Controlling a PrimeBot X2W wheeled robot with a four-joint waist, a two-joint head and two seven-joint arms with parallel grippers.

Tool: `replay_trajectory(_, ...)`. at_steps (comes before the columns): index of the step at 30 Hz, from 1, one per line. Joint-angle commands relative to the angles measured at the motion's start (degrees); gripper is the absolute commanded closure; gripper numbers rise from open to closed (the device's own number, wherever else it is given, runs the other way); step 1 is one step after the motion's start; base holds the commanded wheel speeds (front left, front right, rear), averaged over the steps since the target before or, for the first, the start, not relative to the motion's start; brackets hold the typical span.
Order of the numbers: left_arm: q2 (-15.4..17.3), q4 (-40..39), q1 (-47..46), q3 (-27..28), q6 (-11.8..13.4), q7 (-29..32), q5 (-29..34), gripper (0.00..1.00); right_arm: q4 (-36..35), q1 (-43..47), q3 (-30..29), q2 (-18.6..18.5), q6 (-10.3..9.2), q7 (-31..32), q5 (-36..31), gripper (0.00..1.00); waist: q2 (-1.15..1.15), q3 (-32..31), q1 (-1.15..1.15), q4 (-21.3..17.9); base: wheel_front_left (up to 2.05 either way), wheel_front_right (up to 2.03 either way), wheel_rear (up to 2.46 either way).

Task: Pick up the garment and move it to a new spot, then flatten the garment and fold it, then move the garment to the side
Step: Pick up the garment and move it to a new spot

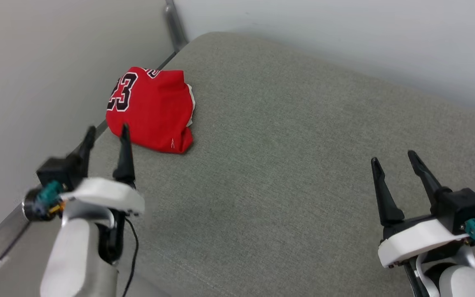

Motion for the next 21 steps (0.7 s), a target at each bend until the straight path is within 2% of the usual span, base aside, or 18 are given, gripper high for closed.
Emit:
replay_trajectory(1, 0.6, 0.8, -2.8, 0.6, -0.3, 1.2, -0.9, 0.00, -1.0, -1.7, 0.3, 0.1, -0.02, 0.6, -0.6, 0.00, 0.00, 2.5, 0.00, -1.5, 0.00, 0.00, 0.00)
replay_trajectory(3, 2.0, 2.3, -7.4, 1.5, -0.4, 3.9, -2.3, 0.00, -2.4, -2.8, 0.9, 0.1, -0.02, 1.7, -2.0, 0.00, 0.00, 5.4, 0.00, -3.1, 0.00, 0.00, 0.00)
replay_trajectory(11, 8.9, 12.6, -23.0, 3.5, -1.4, 21.8, -7.9, 0.00, -6.9, -8.2, 2.6, 0.0, -0.02, 4.5, -5.6, 0.00, 0.00, 17.5, 0.00, -9.3, 0.00, 0.00, 0.00)
replay_trajectory(15, 13.4, 18.8, -28.0, 3.4, -1.9, 31.7, -10.4, 0.00, -6.9, -10.5, 3.2, 0.0, -0.02, 4.4, -6.0, 0.00, 0.00, 21.9, 0.00, -11.8, 0.00, 0.00, 0.00)
replay_trajectory(21, 18.3, 26.8, -31.3, 3.8, -2.2, 41.4, -14.3, 0.00, -6.3, -13.4, 4.5, 0.0, -0.02, 3.7, -6.1, 0.00, 0.00, 26.5, 0.00, -14.9, 0.00, 0.00, 0.00)
